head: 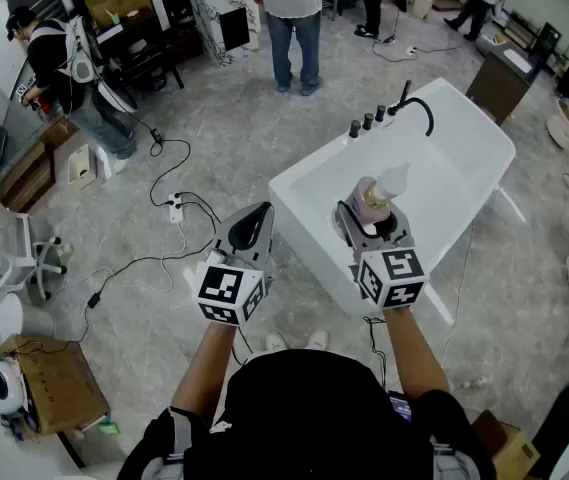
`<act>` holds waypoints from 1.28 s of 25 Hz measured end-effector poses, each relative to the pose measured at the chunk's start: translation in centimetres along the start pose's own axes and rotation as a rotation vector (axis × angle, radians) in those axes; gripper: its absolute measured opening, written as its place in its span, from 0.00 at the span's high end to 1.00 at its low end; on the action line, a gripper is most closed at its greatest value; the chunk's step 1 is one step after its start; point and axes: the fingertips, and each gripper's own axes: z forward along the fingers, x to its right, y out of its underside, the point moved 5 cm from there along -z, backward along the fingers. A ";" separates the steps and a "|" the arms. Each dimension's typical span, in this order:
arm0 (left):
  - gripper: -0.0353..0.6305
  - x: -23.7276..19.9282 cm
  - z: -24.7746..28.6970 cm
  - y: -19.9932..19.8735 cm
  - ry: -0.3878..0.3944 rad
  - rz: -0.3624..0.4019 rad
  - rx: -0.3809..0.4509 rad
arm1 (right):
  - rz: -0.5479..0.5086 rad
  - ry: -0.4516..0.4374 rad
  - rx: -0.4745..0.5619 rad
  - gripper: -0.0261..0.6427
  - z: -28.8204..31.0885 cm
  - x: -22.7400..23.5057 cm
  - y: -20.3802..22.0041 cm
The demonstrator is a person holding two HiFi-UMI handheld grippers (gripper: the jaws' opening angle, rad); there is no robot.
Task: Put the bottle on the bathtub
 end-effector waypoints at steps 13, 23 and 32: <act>0.93 3.3 1.8 1.4 -0.024 -0.006 -0.013 | 0.008 -0.052 -0.010 0.60 -0.9 2.6 1.9; 0.93 1.7 4.0 2.7 -0.042 -0.019 -0.044 | 0.024 -0.068 -0.025 0.60 2.3 4.0 2.6; 0.93 -4.1 8.9 2.7 -0.029 -0.030 -0.052 | 0.028 -0.057 -0.031 0.60 9.5 4.6 1.5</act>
